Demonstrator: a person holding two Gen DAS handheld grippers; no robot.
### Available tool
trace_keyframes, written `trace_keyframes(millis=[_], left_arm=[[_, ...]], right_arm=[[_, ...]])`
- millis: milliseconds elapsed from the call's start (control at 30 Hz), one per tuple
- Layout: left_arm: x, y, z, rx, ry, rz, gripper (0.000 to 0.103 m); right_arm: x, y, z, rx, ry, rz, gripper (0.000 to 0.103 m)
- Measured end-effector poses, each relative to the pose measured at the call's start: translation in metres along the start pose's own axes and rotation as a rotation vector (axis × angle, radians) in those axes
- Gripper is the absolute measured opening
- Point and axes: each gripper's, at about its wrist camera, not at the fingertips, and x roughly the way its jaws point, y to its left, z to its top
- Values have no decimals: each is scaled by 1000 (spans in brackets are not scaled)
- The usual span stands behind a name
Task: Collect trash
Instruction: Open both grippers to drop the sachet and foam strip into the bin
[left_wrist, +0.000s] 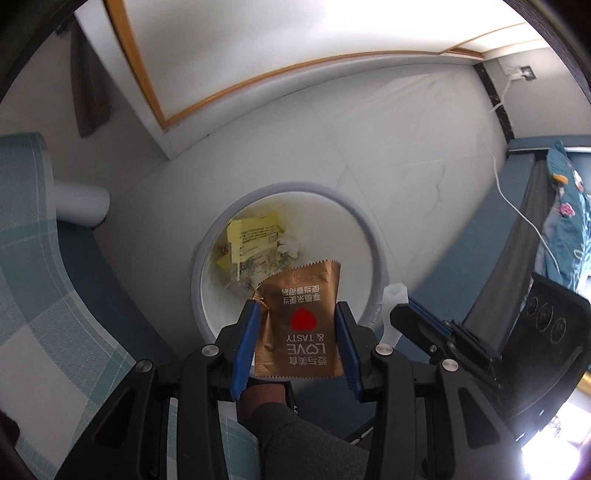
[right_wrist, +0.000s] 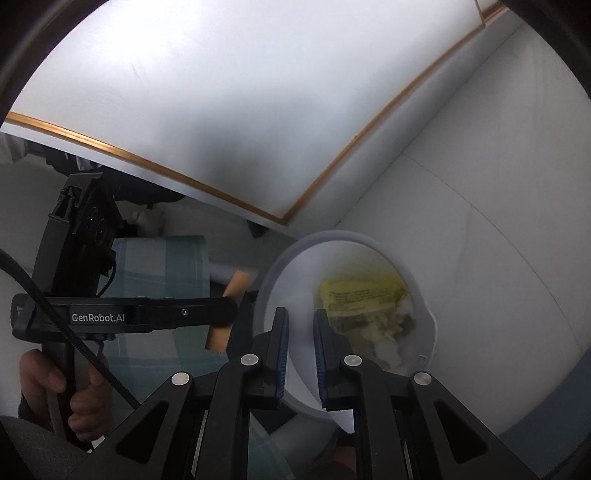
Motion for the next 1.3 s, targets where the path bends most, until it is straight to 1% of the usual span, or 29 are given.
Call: trace_keyframes(millis=[67, 167, 333, 400, 467, 533, 667, 800, 933, 1000, 1067, 1100, 1300], left_arm=[[5, 0, 1, -12, 16, 18, 36], [11, -3, 0, -4, 30, 56, 36], [20, -5, 3, -17, 54, 30, 38], [26, -5, 8, -16, 68, 19, 39], [33, -7, 11, -16, 89, 20, 41], [36, -7, 11, -14, 95, 22, 42], [39, -6, 12, -18, 98, 30, 49], [40, -4, 9, -16, 107, 27, 52], [43, -3, 9, -12, 95, 35, 52], [41, -2, 8, -16, 89, 44, 55], [37, -1, 8, -11, 73, 44, 60], [34, -2, 7, 0, 62, 46, 60], [13, -9, 0, 67, -25, 116, 61]], right_arm=[[6, 1, -3, 9, 12, -1, 12], [11, -5, -4, 17, 24, 0, 12], [19, -10, -4, 25, 36, -3, 15], [15, -14, -6, 40, 45, -9, 18], [19, -16, -8, 46, 56, -15, 18], [23, -16, -11, 48, 64, -26, 18], [23, -20, -14, 58, 73, -29, 18], [21, -21, -17, 48, 87, -38, 18], [14, -20, -20, 39, 83, -47, 18], [11, -21, -21, 32, 80, -54, 18], [6, -21, -21, 25, 83, -65, 18], [5, -22, -22, 22, 84, -69, 18], [-12, -23, -19, 11, 68, -93, 26]])
